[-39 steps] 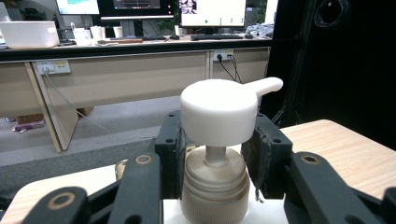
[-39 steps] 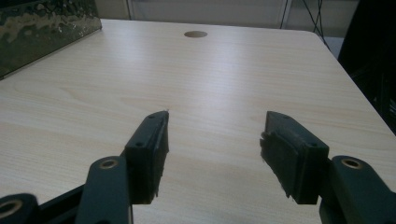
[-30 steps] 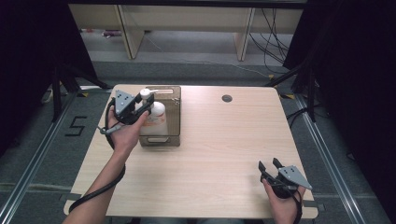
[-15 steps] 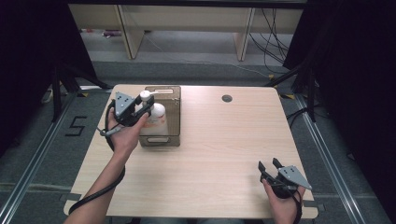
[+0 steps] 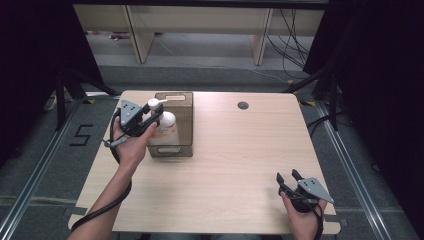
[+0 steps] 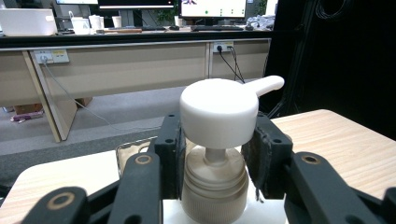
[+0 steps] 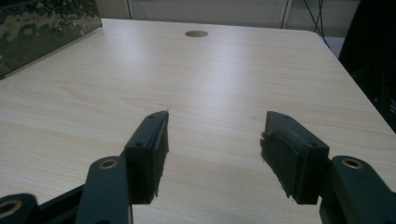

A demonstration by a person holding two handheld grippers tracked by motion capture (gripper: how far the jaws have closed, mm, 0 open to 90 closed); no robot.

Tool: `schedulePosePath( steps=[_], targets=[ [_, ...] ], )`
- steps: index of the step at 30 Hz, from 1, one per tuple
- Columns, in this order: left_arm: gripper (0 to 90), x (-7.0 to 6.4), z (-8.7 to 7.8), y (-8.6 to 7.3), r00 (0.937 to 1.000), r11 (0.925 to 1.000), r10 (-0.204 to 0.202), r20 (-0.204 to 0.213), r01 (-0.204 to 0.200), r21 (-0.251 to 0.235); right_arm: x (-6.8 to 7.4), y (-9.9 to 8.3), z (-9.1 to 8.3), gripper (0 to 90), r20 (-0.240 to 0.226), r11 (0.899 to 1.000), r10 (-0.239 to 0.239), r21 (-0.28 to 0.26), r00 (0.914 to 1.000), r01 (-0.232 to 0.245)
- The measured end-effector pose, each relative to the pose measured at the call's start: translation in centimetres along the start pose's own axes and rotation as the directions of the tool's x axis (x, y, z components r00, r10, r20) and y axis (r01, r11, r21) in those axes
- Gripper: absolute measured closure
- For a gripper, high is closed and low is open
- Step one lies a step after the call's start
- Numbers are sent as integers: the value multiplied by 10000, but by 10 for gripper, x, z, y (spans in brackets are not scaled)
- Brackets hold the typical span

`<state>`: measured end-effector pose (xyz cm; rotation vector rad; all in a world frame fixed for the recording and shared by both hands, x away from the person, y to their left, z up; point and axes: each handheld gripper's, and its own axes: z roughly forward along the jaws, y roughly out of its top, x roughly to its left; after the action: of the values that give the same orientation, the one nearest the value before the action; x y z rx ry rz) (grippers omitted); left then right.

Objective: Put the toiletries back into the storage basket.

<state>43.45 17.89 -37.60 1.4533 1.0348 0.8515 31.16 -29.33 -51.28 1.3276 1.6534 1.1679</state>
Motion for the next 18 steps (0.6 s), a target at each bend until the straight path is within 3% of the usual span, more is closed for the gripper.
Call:
schedulePosePath(
  steps=[5,7,9,10,13,14,17,18],
  targets=[
    [597,-1,-1,-1,10000,9999,81,9,-81,-94,0,0,0,415,5,10000,-18,-29,10000,18],
    [591,-1,-1,-2,9999,9998,105,-22,-105,-173,1,0,-1,414,-37,9998,195,75,9998,-194],
    [557,-2,-1,-3,10000,9997,86,41,-85,-248,2,0,-1,414,-31,9995,311,107,9995,-311],
    [528,-3,-1,-3,10000,9996,73,39,-72,-282,0,0,0,414,-49,10000,-32,20,10000,33],
    [453,-4,-2,-2,9998,9993,190,-12,-191,-335,0,0,0,413,-25,10000,-68,-19,10000,68],
    [439,-4,-3,-2,9998,9992,193,-4,-193,-347,1,0,0,412,-23,9999,153,31,9999,-152],
    [402,-5,-7,-3,9999,9990,94,-67,-97,-447,1,0,0,412,-32,9998,187,58,9998,-187],
    [399,-6,-8,-4,9999,9988,68,-77,-72,-486,0,0,0,411,-15,10000,-27,-10,10000,27]
  ],
)
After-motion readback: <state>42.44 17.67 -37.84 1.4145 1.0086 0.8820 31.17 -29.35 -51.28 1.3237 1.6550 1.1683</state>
